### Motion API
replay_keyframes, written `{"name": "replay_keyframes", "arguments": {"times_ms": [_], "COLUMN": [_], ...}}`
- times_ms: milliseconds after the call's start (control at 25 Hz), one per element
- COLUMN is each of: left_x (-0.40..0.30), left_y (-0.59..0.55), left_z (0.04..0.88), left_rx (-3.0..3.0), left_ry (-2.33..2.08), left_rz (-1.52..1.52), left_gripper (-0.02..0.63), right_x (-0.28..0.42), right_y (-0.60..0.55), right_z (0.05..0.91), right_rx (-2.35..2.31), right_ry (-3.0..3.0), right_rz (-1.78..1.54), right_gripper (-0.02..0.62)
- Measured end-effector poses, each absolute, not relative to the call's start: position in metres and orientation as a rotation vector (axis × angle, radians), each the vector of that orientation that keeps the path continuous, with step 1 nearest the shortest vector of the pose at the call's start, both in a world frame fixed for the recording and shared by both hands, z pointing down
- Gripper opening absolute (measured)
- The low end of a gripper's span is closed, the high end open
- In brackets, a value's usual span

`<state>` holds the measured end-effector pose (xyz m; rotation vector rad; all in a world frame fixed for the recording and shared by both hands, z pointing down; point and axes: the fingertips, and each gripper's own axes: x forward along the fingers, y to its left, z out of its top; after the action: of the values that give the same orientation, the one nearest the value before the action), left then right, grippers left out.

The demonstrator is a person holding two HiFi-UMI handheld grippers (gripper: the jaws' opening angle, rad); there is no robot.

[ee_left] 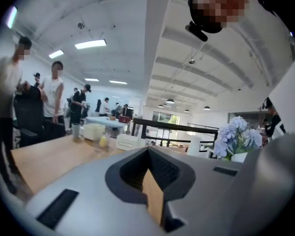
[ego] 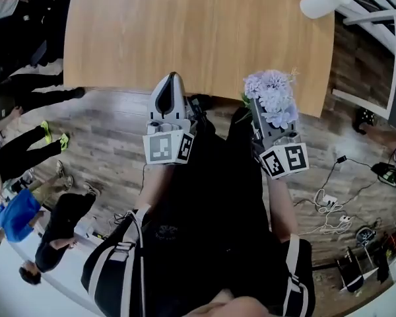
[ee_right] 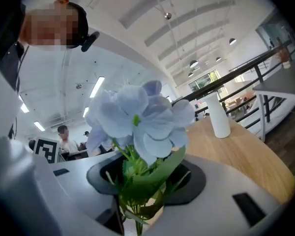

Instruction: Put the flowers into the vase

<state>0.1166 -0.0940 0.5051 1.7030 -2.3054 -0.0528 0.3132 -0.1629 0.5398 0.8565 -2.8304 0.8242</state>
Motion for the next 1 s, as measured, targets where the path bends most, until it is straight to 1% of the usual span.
{"name": "replay_keyframes", "arguments": {"times_ms": [80,160,320,440,520,640,840,1000], "left_x": [0.12,0.143,0.239,0.309,0.34,0.349,0.325,0.31], "left_y": [-0.075,-0.069,-0.101,-0.147,-0.169,-0.191,-0.238,-0.248], "left_z": [0.494,0.479,0.458,0.45,0.45,0.449,0.464,0.47], "left_rx": [1.633,1.626,1.764,2.041,2.177,2.238,2.251,2.278], "left_ry": [-2.422,-2.473,-2.4,-2.264,-2.139,-2.049,-1.976,-1.944], "left_rz": [-0.025,0.001,-0.026,-0.006,0.034,-0.012,-0.034,-0.052], "left_gripper": [0.031,0.031,0.031,0.031,0.031,0.031,0.031,0.031], "right_x": [0.322,0.344,0.398,0.416,0.425,0.425,0.401,0.392], "right_y": [-0.163,-0.164,-0.179,-0.199,-0.212,-0.232,-0.276,-0.3], "right_z": [0.537,0.529,0.511,0.504,0.503,0.501,0.495,0.489], "right_rx": [0.791,0.773,0.789,0.838,0.895,0.95,0.984,1.021], "right_ry": [-2.868,-2.903,-2.958,-2.971,-2.956,-2.932,-2.92,-2.904], "right_rz": [0.819,0.823,0.846,0.821,0.802,0.777,0.732,0.717], "right_gripper": [0.212,0.212,0.212,0.212,0.212,0.212,0.212,0.212]}}
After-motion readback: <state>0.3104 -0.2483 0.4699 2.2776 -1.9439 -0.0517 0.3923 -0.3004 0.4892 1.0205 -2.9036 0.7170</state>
